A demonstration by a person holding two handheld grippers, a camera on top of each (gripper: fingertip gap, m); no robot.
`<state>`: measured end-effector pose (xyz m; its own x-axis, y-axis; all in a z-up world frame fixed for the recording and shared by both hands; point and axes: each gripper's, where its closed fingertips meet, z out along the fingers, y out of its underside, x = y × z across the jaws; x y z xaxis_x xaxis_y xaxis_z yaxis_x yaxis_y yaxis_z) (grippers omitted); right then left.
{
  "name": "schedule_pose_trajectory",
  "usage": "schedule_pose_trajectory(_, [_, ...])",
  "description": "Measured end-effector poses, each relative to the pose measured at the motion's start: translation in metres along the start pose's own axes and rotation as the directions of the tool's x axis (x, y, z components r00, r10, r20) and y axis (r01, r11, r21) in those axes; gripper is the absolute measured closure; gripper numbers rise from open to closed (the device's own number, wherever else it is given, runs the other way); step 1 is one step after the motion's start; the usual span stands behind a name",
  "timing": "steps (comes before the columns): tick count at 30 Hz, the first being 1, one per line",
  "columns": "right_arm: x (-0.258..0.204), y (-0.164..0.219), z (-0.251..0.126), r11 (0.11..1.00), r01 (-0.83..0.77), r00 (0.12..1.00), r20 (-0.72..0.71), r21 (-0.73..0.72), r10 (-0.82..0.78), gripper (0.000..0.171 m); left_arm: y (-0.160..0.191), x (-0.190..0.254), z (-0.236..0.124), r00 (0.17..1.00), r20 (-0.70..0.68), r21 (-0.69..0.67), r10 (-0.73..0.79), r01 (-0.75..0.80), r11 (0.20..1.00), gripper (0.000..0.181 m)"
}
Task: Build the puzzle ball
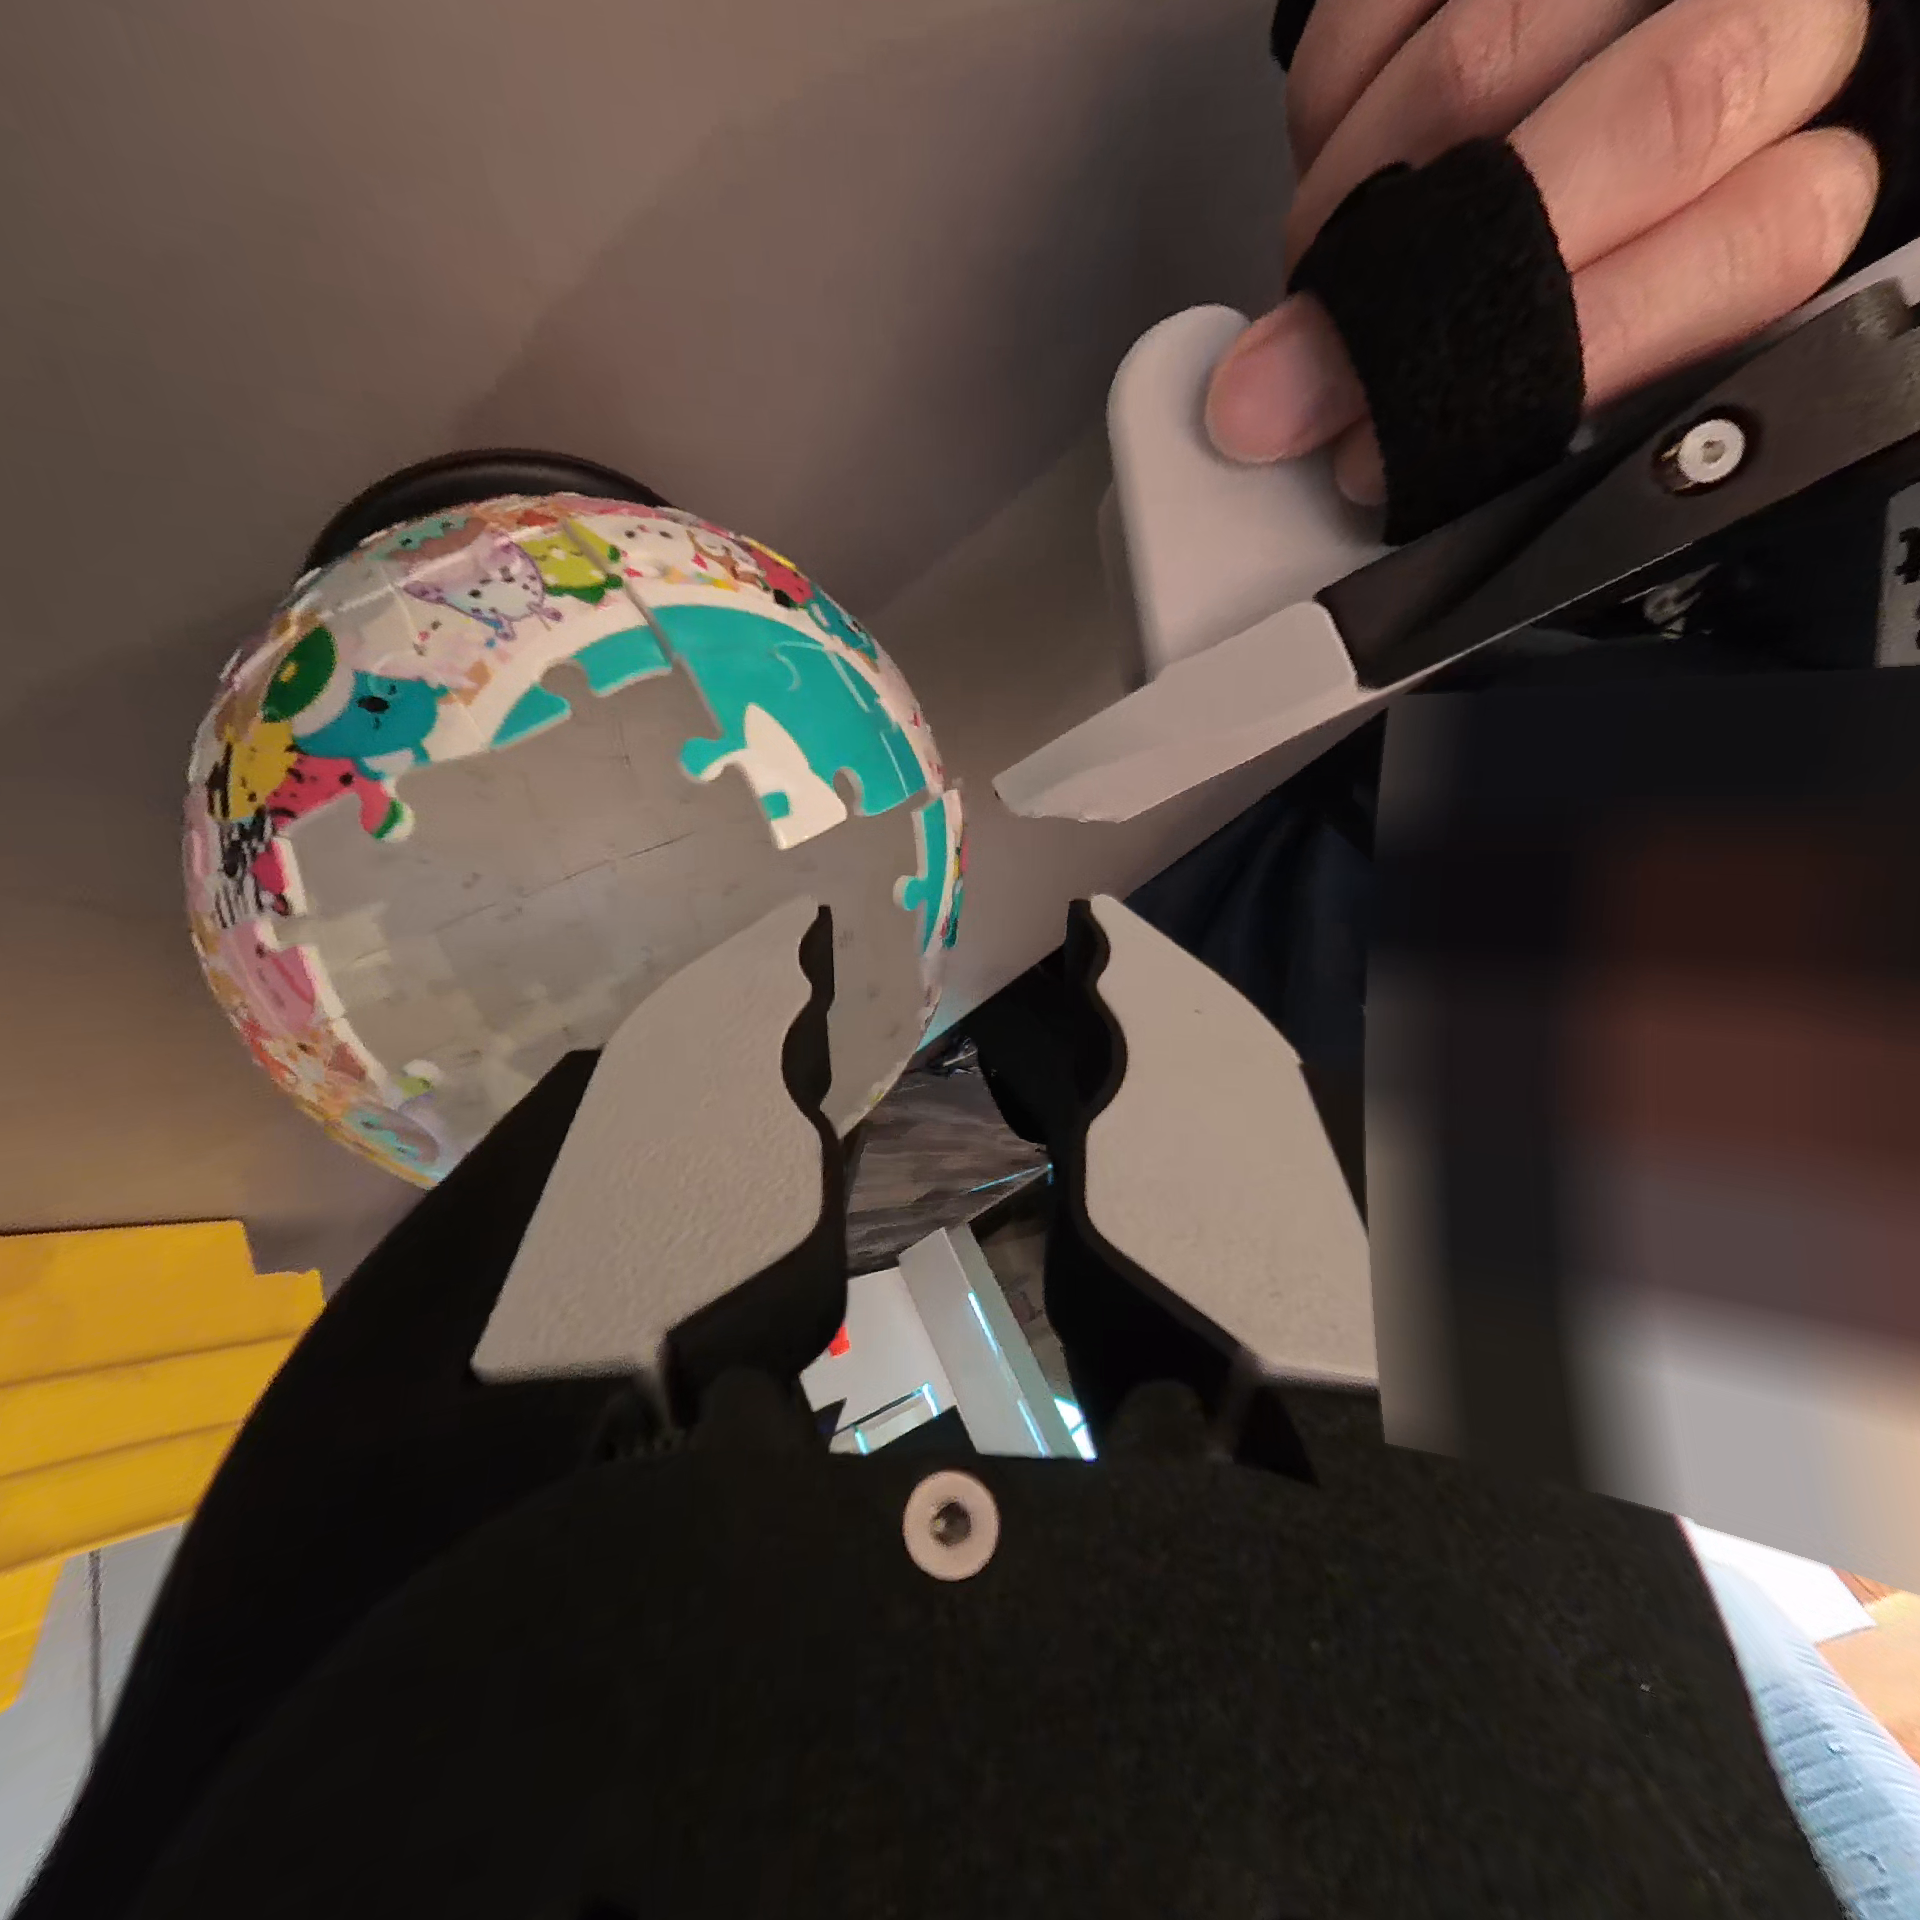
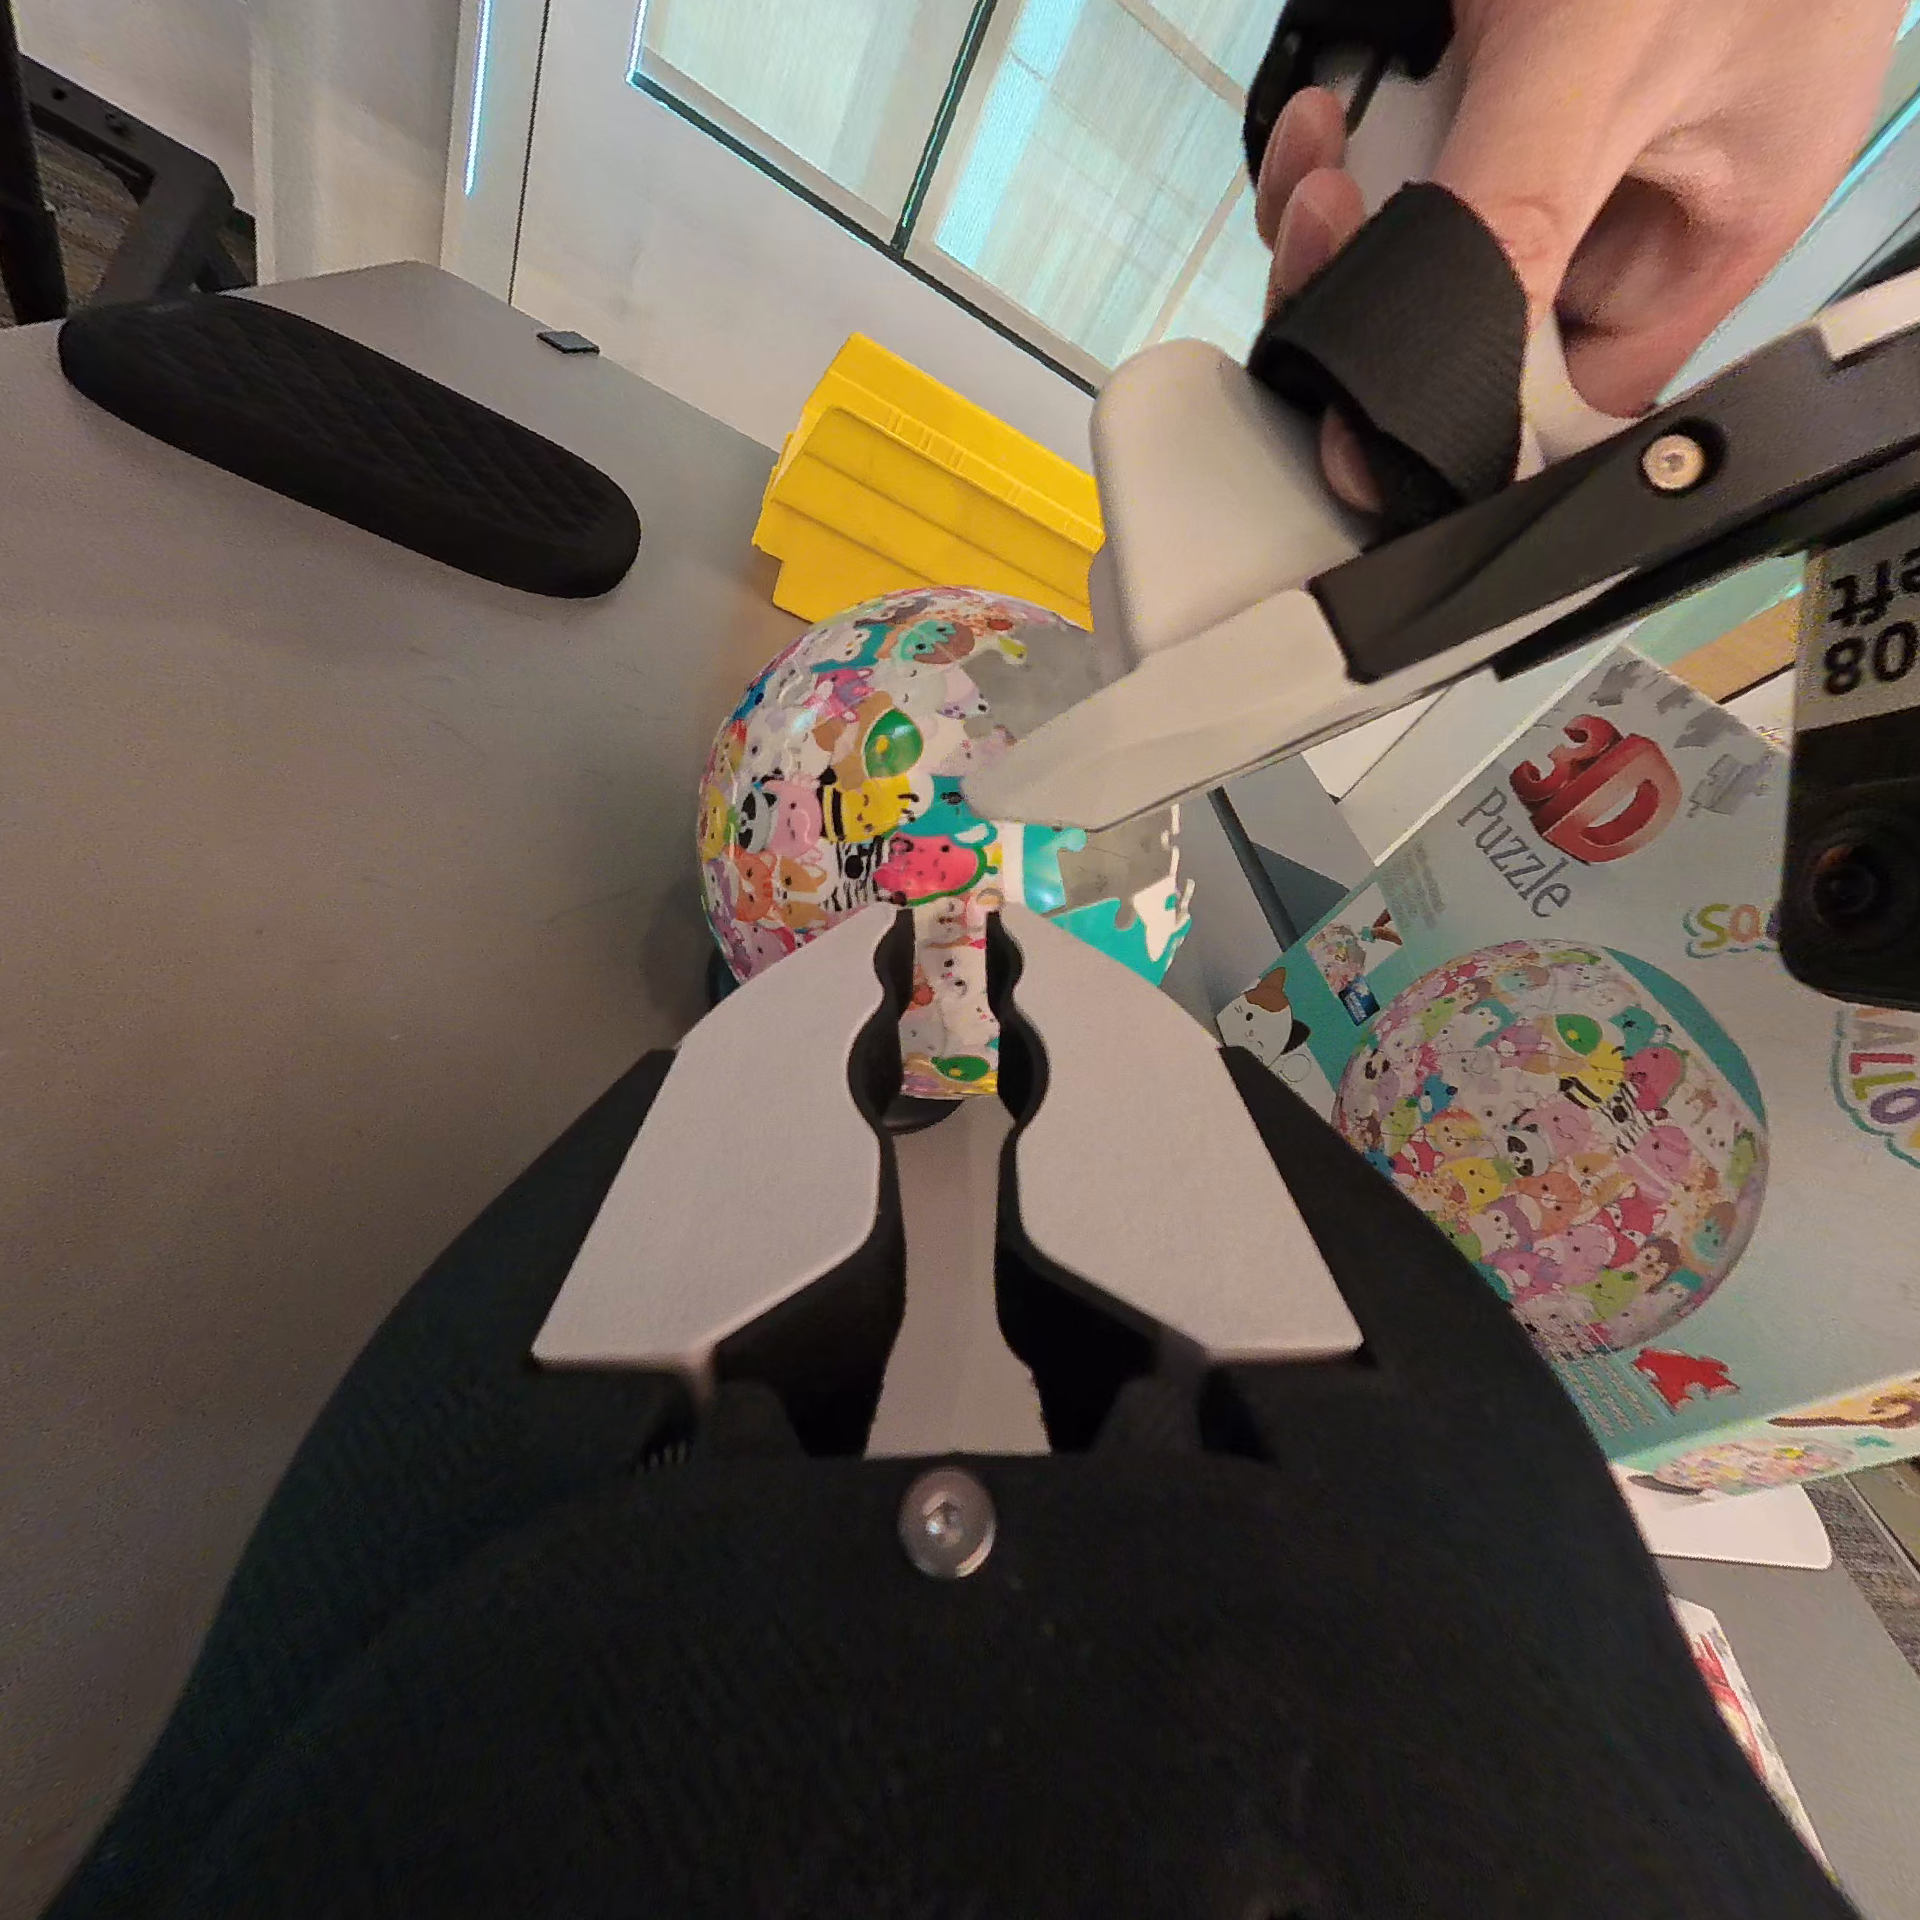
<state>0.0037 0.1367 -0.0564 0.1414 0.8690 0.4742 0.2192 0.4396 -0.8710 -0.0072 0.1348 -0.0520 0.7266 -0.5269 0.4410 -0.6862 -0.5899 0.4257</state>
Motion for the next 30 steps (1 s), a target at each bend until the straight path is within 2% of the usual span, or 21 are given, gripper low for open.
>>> schedule_pose_trajectory(15, [0.002,-0.001,-0.001,1.000,0.004,1.000,-0.007,0.004,-0.004,0.156,-0.004,0.003,-0.015,0.997,0.073,0.080,0.026,-0.032,0.996,0.131])
schedule_pose_trajectory(22, [0.008,-0.003,-0.006,1.000,0.009,0.999,-0.044,0.015,-0.009,0.154,0.005,0.036,-0.046,0.989,0.094,0.209,0.111,-0.129,0.969,0.135])
schedule_pose_trajectory(24, [0.013,-0.004,-0.011,1.000,0.006,0.997,-0.072,0.022,-0.004,0.151,0.019,0.050,-0.059,0.972,0.153,0.287,0.180,-0.218,0.933,0.136])
schedule_pose_trajectory(26, [0.018,-0.004,-0.016,0.999,0.004,0.994,-0.105,0.032,0.000,0.148,0.037,0.065,-0.073,0.941,0.227,0.394,0.250,-0.324,0.860,0.135])
schedule_pose_trajectory(28, [0.026,-0.005,-0.022,0.999,-0.003,0.990,-0.141,0.044,0.009,0.143,0.057,0.076,-0.086,0.895,0.343,0.512,0.286,-0.433,0.742,0.135])
schedule_pose_trajectory(30, [0.036,-0.002,-0.029,0.998,-0.041,0.983,-0.175,0.051,0.049,0.138,0.081,0.074,-0.098,0.835,0.495,0.607,0.239,-0.529,0.592,0.130])
